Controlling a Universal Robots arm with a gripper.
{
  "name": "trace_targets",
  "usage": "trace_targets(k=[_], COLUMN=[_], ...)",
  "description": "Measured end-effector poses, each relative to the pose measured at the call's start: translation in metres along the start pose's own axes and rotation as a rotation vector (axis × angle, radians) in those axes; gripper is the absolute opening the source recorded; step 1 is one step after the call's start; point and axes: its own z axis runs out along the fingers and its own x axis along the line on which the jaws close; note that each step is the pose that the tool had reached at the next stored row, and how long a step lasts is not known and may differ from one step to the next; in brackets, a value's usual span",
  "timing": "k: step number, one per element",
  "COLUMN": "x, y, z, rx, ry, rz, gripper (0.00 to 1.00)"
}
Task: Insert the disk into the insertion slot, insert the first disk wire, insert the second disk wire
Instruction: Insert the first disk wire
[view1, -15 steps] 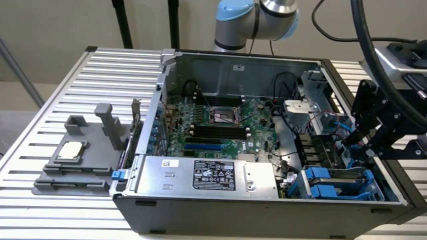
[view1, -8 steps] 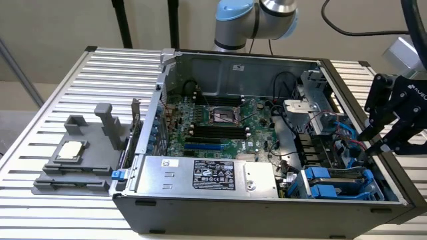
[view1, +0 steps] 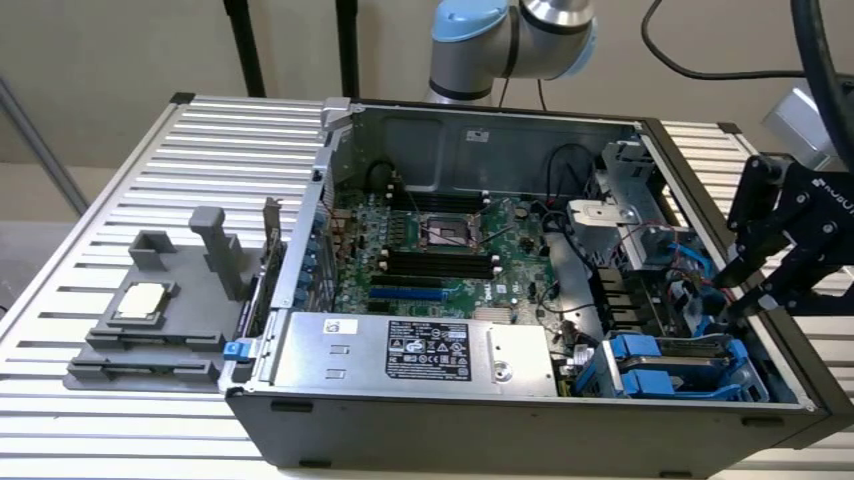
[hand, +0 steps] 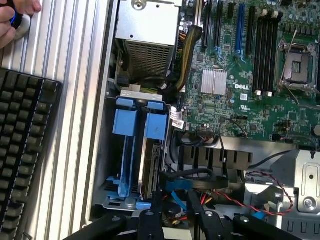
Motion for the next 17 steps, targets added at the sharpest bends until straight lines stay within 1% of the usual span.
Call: trace_targets(k=[7, 10, 12, 13, 15, 16, 17], x=[0.002, 0.002, 0.001, 0.000, -0.004, -0.005, -0.006], y=[-0.0003, 0.0038, 0.0076, 0.0091, 0.0102, 0.0111, 0.0126], z=[0.0126, 0.0180, 0.0199, 0.0204, 0.0207, 0.0209, 0.0211], rx=[-0.0014, -0.0019, -0.0023, -0.0025, -0.0028, -0.0029, -0.0031], ry=[0.0012, 0.0017, 0.0024, 0.0026, 0.0033, 0.0034, 0.0035], rz=[-0.022, -0.029, -0.035, -0.038, -0.042, -0.044, -0.046], gripper=[0.33, 0.33, 0.35, 0.41, 0.41, 0.48, 0.48])
